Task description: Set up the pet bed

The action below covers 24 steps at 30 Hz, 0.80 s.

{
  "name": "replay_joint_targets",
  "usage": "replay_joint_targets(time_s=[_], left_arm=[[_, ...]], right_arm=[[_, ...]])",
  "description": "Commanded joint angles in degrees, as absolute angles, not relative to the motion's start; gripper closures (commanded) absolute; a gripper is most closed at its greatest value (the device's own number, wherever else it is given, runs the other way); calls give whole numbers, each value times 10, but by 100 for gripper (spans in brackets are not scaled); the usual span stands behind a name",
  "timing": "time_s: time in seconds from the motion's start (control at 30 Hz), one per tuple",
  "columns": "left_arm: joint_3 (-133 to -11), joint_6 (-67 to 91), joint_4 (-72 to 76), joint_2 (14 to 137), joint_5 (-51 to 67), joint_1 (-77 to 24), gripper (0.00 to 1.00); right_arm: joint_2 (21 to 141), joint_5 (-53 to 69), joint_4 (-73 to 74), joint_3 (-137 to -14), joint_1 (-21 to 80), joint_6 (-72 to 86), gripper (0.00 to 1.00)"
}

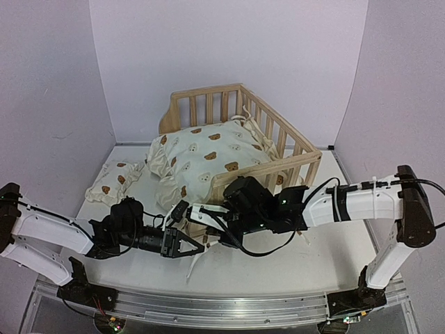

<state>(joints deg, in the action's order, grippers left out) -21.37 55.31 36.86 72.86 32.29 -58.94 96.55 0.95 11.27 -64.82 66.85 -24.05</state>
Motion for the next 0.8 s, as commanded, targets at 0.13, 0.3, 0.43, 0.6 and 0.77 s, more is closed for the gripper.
replay_joint_targets(time_s=[0.13,0.3,0.43,0.6,0.77], left_arm=[[-247,536,369,702,329,-591,100],[-251,539,367,703,326,-590,100],[-248,542,364,700,323,-584,100],[-246,550,361,705,315,-579,100],[-248,558,362,708,318,-578,100]], right_arm=[[996,50,171,-723,673,-164,84],[984,18,259,-777,673,-103,76],[970,1,342,-824,674,-53,68],[934,-46,422,-841,674,-5,53],[864,-101,443,-814,673,42,37]])
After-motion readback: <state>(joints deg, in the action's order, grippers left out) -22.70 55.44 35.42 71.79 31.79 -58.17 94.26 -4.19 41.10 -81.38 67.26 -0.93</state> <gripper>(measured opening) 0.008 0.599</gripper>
